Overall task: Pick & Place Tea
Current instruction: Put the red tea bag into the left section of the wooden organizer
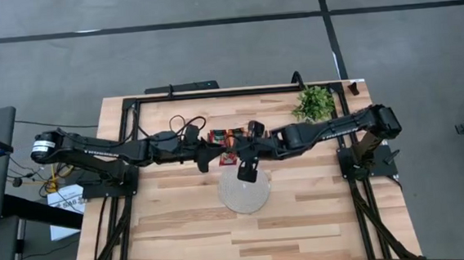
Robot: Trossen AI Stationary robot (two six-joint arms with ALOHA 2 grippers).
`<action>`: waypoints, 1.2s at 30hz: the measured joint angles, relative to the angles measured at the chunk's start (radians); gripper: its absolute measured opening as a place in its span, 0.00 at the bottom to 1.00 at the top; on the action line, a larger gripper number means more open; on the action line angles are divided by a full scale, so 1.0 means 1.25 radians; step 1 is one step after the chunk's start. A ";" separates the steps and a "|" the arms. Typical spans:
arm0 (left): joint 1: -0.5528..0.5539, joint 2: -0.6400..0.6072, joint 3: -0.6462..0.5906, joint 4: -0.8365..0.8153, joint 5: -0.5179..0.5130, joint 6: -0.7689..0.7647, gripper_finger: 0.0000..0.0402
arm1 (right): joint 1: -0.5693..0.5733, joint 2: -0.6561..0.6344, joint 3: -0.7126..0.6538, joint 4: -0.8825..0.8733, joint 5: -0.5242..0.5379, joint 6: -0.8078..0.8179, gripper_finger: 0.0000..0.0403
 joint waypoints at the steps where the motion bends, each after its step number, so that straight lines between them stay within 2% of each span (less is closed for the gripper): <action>1: 0.000 0.000 0.000 0.000 0.003 0.000 0.26 | -0.002 0.000 0.000 0.001 0.000 0.000 0.00; 11: 0.002 0.008 0.000 0.004 -0.001 -0.001 0.24 | -0.012 0.001 0.000 0.033 -0.004 -0.005 0.00; 16: 0.016 0.009 0.000 0.003 0.003 -0.001 0.16 | -0.012 0.001 0.000 0.036 -0.004 -0.006 0.00; 21: 0.033 0.009 0.000 0.004 0.026 0.001 0.03 | -0.012 0.001 0.000 0.035 -0.004 -0.006 0.00; 29: 0.041 0.009 0.000 0.003 0.037 0.028 0.00 | -0.012 0.001 0.000 0.032 -0.003 -0.032 0.00; 32: 0.041 0.009 0.000 -0.020 0.016 0.064 0.00 | -0.011 0.001 0.000 0.009 -0.003 -0.042 0.02; 36: 0.042 0.009 0.000 -0.068 -0.064 0.117 0.00 | -0.011 0.002 -0.001 -0.090 -0.006 -0.037 0.10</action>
